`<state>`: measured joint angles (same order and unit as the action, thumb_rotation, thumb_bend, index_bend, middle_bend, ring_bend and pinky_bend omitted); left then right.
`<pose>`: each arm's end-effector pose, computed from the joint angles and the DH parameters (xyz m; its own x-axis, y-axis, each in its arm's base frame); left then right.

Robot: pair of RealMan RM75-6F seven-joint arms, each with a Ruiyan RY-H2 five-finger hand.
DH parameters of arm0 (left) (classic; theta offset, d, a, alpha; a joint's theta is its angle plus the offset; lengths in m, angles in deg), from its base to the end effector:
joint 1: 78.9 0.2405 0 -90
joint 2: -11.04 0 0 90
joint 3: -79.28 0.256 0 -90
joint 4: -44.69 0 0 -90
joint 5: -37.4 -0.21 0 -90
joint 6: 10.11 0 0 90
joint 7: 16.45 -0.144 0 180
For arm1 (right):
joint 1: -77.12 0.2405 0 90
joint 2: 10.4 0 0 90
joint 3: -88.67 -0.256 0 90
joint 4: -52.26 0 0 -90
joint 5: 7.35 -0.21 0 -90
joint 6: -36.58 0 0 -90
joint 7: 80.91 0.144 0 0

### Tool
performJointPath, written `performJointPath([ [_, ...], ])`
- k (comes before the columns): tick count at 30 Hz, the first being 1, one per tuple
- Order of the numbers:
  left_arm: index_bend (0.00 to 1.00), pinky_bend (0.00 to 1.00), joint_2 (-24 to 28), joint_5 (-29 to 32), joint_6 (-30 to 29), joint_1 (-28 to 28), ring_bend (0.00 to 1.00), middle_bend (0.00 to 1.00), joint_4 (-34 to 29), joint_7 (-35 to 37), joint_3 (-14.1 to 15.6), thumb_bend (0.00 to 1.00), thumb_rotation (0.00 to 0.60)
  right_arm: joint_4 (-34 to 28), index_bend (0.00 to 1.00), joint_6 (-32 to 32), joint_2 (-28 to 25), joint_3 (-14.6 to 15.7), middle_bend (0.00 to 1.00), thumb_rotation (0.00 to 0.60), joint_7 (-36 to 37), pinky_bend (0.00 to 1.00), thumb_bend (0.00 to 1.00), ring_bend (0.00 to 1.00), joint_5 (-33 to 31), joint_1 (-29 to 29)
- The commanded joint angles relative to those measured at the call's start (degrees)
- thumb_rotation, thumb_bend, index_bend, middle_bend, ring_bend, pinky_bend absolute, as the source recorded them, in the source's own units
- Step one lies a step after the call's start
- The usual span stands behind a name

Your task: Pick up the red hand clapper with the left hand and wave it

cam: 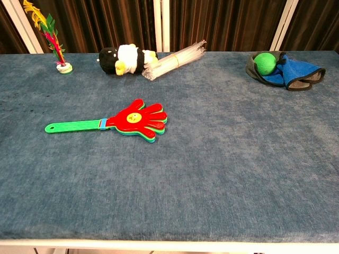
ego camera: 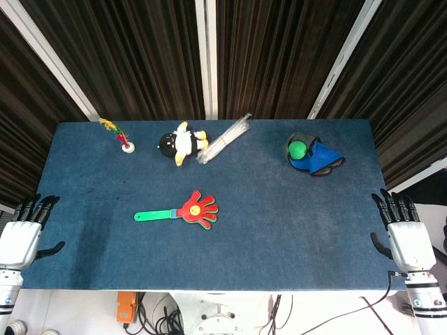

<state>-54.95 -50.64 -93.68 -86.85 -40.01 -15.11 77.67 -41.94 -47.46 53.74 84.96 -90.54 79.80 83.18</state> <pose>-0.3232 0.1958 0.1536 0.4708 0.0183 0.8821 0.8798 -0.0838 -0.4678 -0.2974 -0.1898 0.1545 0.5167 0.0083 0.8561 -0.8547 -0.0529 0.5164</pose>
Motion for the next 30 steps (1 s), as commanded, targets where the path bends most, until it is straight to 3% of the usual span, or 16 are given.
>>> performJointPath([
  [1,0.08,0.00,-0.4,0.0,-0.3,0.2,0.00,0.09,0.1,-0.2,0.1,0.12,0.600,0.0,0.00,0.0,0.0,0.0,0.00,0.600,0.1,0.00,0.25,0.00,0.0,0.0],
  [8,0.08,0.00,-0.5,-0.3,-0.1,0.1,0.00,0.09,-0.5,-0.4,0.3,0.12,0.600,0.2,0.00,-0.1,-0.1,0.0,0.00,0.600,0.5,0.00,0.25,0.00,0.0,0.0],
  [15,0.08,0.00,-1.0,-0.6,3.8,-2.0,0.00,0.09,-2.6,0.2,0.8,0.12,0.600,-0.1,0.00,-0.1,-0.2,-0.5,0.00,0.600,0.5,0.00,0.25,0.00,-0.5,0.2],
  [30,0.09,0.00,-10.1,1.9,20.9,-13.8,0.00,0.09,-2.1,5.2,-1.4,0.12,0.600,-0.6,0.00,-0.1,-1.1,-0.5,0.00,0.600,0.2,0.00,0.28,0.00,-1.0,0.1],
])
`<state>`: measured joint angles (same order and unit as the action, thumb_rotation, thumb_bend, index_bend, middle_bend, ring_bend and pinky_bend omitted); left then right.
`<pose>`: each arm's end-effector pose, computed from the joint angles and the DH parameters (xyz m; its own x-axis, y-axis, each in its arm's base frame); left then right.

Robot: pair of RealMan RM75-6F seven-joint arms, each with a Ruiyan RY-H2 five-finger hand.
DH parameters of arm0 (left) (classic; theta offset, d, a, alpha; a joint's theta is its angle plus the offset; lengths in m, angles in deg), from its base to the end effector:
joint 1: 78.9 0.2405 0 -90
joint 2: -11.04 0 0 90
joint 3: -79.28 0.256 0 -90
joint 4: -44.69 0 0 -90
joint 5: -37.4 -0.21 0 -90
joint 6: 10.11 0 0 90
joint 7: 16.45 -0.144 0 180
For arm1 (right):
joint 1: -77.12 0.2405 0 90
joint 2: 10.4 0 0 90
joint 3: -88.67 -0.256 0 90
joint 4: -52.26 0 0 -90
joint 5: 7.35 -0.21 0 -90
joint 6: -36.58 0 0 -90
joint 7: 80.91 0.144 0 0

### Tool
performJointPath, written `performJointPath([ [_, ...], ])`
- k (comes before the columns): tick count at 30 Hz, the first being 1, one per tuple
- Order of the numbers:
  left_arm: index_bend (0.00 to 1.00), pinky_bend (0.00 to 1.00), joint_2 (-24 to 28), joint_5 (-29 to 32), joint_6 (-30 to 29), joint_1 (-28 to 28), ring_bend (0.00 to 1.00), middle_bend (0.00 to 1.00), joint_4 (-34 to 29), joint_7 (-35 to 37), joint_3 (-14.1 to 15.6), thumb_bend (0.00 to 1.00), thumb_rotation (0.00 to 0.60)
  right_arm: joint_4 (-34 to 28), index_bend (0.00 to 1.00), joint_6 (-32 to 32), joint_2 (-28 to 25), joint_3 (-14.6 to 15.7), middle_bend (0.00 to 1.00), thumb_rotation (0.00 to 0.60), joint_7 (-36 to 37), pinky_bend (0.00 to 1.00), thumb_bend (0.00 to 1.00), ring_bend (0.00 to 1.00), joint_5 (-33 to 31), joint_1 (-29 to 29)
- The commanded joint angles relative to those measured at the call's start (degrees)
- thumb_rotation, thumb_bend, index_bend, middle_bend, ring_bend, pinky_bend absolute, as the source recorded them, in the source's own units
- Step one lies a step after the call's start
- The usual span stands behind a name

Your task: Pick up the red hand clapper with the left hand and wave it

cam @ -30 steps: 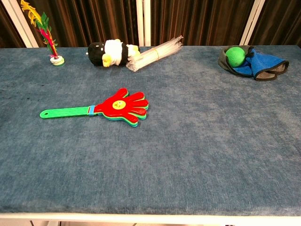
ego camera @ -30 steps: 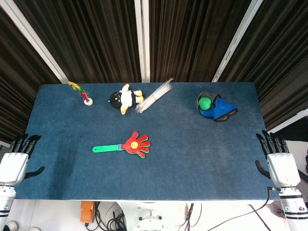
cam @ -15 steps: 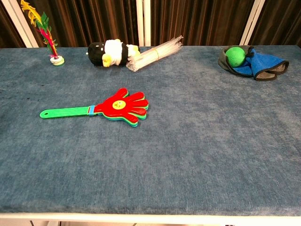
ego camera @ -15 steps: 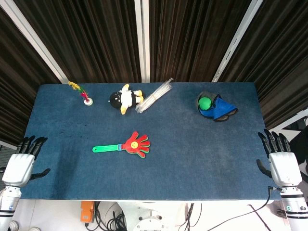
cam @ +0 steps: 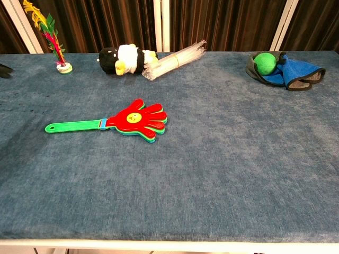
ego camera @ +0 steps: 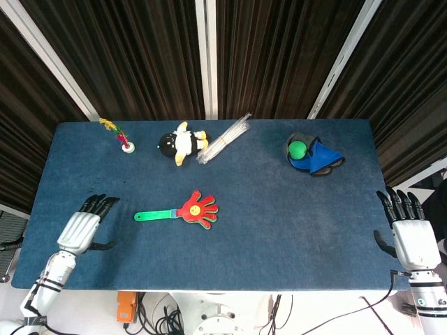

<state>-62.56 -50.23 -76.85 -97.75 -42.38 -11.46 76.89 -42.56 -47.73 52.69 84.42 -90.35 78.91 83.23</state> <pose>-0.2731 0.2445 0.0683 0.3120 0.2642 0.9126 0.9375 -0.2416 -0.2506 -0.2975 -0.1920 0.1621 0.5180 0.0207 0.8551 -0.8543 -0.0372 0.5184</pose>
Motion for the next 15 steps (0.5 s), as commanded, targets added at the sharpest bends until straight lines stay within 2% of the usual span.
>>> performJointPath([
  [1,0.10,0.00,-3.1,1.9,5.1,-3.5,0.00,0.09,0.5,1.7,-0.7,0.12,0.600,0.1,0.00,0.3,-0.1,0.1,0.00,0.600,0.1,0.00,0.28,0.00,0.0,0.1],
  [8,0.11,0.00,-8.1,6.1,11.2,-7.8,0.00,0.10,3.9,2.2,-2.6,0.12,0.600,0.5,0.00,0.7,-0.4,-0.2,0.00,0.600,0.9,0.00,0.28,0.00,-0.5,0.3],
  [15,0.11,0.00,-13.3,10.0,14.7,-11.7,0.00,0.11,7.8,1.9,-5.4,0.15,0.600,1.0,0.00,1.0,-0.5,-0.4,0.00,0.600,1.5,0.00,0.30,0.00,-1.2,0.4],
])
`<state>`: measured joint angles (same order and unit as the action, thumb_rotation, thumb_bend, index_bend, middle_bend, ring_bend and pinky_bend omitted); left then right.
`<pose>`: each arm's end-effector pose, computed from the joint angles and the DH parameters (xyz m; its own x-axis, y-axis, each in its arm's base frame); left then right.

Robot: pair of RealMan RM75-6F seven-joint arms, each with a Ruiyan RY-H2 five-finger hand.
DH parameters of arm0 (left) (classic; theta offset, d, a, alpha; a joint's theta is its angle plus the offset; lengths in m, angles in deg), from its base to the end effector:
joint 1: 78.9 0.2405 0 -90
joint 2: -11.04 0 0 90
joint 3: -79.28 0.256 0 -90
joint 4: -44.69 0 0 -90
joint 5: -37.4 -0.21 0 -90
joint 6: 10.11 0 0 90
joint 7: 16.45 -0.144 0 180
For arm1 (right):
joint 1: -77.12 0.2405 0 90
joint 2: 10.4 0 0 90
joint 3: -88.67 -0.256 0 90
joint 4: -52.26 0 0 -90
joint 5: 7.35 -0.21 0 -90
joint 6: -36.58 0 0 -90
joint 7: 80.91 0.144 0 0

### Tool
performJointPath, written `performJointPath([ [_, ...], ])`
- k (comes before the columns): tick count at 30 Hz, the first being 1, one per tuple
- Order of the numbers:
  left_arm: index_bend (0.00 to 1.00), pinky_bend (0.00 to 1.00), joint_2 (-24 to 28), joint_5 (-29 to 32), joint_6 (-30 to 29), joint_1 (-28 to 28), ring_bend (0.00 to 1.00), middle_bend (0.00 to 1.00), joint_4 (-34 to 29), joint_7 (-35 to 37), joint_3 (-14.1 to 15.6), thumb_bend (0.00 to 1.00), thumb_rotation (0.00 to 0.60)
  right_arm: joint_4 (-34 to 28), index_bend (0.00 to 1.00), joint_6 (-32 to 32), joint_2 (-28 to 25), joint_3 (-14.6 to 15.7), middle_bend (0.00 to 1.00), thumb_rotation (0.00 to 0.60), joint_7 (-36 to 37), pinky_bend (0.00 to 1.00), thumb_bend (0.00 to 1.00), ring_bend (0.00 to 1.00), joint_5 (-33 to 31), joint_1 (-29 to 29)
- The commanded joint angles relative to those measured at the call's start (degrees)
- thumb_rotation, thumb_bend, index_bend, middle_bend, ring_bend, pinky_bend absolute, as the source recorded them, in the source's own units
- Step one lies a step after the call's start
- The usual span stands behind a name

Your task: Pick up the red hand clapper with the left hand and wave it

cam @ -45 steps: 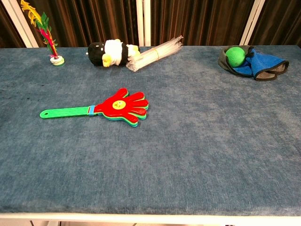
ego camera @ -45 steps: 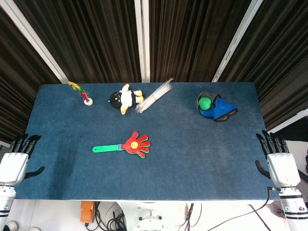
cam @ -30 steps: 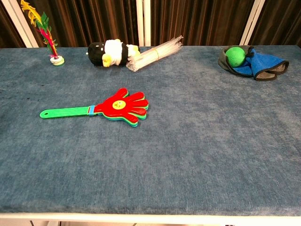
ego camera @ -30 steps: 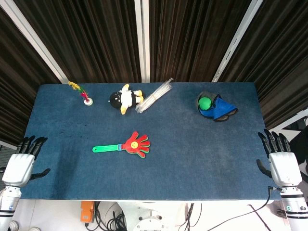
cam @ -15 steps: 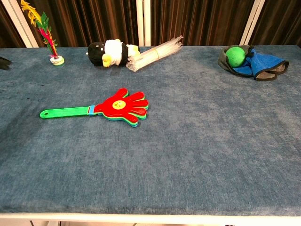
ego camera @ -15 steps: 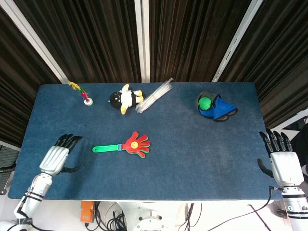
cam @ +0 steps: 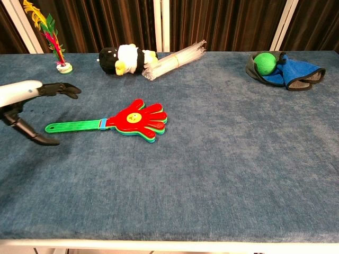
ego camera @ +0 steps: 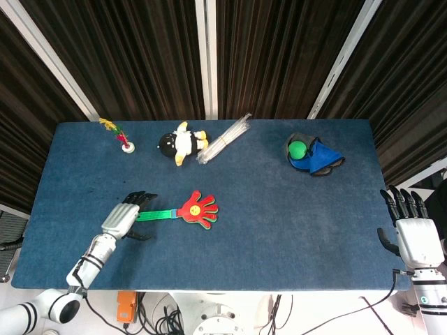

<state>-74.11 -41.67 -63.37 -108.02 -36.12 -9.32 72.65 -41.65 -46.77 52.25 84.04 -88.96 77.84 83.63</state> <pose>-0.2320 0.2963 -0.0049 0.1983 0.4167 0.8871 0.9664 -0.2342 -0.1060 -0.3027 -0.1960 0.1658 0.5155 0.0129 0.8568 -0.8564 -0.0249 0.5156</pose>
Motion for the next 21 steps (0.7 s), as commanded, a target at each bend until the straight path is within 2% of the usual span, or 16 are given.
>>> performJointPath([
  [1,0.12,0.00,-2.3,1.8,1.6,-1.9,0.00,0.11,2.1,-0.7,-1.3,0.17,0.600,0.2,0.00,0.1,0.0,-0.1,0.00,0.600,0.2,0.00,0.30,0.00,-0.1,0.1],
  [8,0.20,0.00,-5.9,6.1,3.2,-4.3,0.00,0.11,5.3,-7.6,-2.0,0.19,0.600,1.5,0.00,0.2,0.3,-0.4,0.00,0.600,1.4,0.00,0.30,0.00,-0.8,0.1],
  [15,0.23,0.00,-6.1,11.7,4.9,-5.7,0.00,0.10,3.0,-13.4,-2.6,0.18,0.595,3.3,0.00,0.0,1.1,-0.8,0.00,0.600,1.5,0.00,0.30,0.00,-1.8,0.0],
  [18,0.24,0.00,-6.4,14.3,5.1,-6.4,0.00,0.10,2.4,-16.1,-3.0,0.18,0.576,3.7,0.00,-0.1,1.2,-0.8,0.00,0.600,2.0,0.00,0.30,0.00,-1.8,-0.1],
  [21,0.26,0.00,-7.0,17.6,5.8,-7.3,0.00,0.10,2.1,-18.7,-3.4,0.18,0.529,3.9,0.00,-0.3,1.2,-0.7,0.00,0.600,2.5,0.00,0.30,0.00,-1.7,-0.3],
])
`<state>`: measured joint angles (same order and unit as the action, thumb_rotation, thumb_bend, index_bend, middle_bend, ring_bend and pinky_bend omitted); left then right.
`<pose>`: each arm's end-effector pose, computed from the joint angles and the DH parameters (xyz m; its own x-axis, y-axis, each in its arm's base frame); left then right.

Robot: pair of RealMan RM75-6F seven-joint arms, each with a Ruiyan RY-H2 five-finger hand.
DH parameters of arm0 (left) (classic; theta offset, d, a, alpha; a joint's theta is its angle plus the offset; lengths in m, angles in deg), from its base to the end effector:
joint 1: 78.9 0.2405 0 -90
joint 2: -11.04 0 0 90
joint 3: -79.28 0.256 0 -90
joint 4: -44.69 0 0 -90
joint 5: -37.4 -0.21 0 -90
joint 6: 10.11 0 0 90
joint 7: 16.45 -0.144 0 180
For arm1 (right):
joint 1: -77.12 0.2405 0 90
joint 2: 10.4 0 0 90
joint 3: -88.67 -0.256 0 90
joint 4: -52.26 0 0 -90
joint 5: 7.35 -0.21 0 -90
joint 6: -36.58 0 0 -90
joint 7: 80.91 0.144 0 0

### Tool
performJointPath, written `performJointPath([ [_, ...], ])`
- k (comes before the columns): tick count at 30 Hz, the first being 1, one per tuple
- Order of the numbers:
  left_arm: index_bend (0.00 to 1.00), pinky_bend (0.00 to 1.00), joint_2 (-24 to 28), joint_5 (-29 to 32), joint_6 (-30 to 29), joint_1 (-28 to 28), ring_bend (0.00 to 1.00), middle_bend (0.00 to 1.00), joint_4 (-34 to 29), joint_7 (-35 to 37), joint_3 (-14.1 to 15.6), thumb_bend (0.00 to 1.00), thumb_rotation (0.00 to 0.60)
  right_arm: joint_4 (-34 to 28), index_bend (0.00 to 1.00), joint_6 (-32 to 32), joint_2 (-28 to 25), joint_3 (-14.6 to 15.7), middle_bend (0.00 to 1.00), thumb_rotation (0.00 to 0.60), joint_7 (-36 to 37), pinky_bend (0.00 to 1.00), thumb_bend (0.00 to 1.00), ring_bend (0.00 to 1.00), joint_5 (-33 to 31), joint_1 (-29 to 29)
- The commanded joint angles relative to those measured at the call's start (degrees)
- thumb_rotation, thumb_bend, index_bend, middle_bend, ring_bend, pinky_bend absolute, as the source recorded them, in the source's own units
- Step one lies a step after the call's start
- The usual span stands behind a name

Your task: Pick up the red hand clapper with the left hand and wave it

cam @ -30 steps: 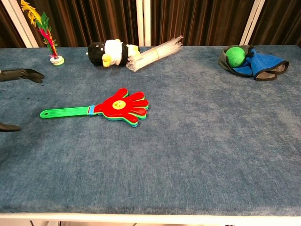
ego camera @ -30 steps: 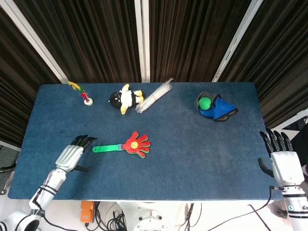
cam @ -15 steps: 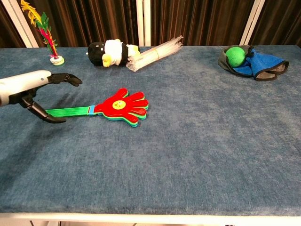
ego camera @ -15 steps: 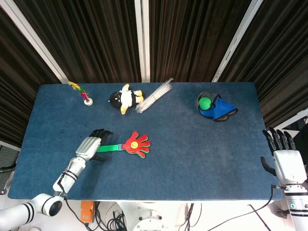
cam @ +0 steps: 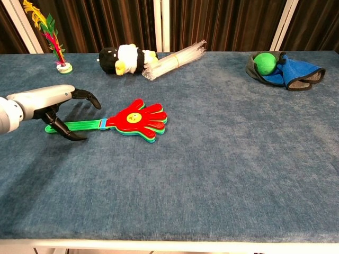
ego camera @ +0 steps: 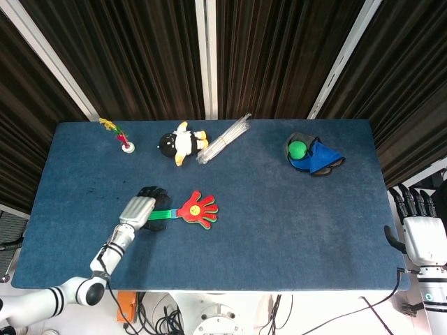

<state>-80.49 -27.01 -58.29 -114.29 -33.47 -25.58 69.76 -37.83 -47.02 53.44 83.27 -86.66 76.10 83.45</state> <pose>-0.2078 0.3236 -0.0391 0.2984 0.4372 0.8484 0.9509 -0.2126 -0.2249 -0.3174 -0.1990 0.1704 0.5156 0.0290 0.8563 -0.8568 0.0168 0.5154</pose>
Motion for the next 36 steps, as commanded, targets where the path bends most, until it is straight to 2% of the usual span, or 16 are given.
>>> performJointPath([
  [1,0.26,0.00,-0.8,3.9,0.8,-1.3,0.00,0.10,-0.7,-3.2,-0.6,0.18,0.515,0.2,0.00,-0.1,0.0,0.0,0.00,0.600,0.3,0.00,0.30,0.00,0.0,-0.1],
  [5,0.27,0.00,-1.6,7.3,0.8,-2.5,0.00,0.10,-1.4,-6.1,-1.0,0.17,0.475,0.6,0.00,-0.1,0.0,0.0,0.00,0.600,0.7,0.00,0.30,0.00,-0.1,-0.2],
  [13,0.32,0.00,-2.4,11.9,0.0,-4.0,0.00,0.10,-1.0,-9.4,-1.2,0.18,0.468,0.7,0.00,-0.3,0.1,0.0,0.00,0.600,0.9,0.00,0.30,0.00,0.1,-0.2],
  [15,0.34,0.00,-2.6,13.0,-0.1,-4.1,0.00,0.10,-0.9,-9.8,-0.9,0.19,0.497,0.8,0.00,-0.2,0.1,0.0,0.00,0.600,0.9,0.00,0.30,0.00,0.1,-0.2],
  [18,0.36,0.00,-2.9,13.4,-0.8,-4.2,0.00,0.10,-0.8,-10.2,-0.6,0.19,0.590,0.8,0.00,-0.1,0.1,0.1,0.00,0.600,0.9,0.00,0.30,0.00,0.0,-0.2],
  [19,0.37,0.00,-3.0,13.2,-1.1,-4.2,0.00,0.10,-0.8,-10.3,-0.6,0.20,0.599,0.8,0.00,-0.1,0.1,0.1,0.00,0.600,0.9,0.00,0.30,0.00,0.0,-0.2],
  [36,0.55,0.00,-5.2,11.6,-4.3,-4.1,0.00,0.15,-0.7,-8.7,-0.6,0.28,0.600,1.0,0.00,0.3,0.0,0.0,0.00,0.600,1.5,0.00,0.30,0.00,-0.5,-0.3],
])
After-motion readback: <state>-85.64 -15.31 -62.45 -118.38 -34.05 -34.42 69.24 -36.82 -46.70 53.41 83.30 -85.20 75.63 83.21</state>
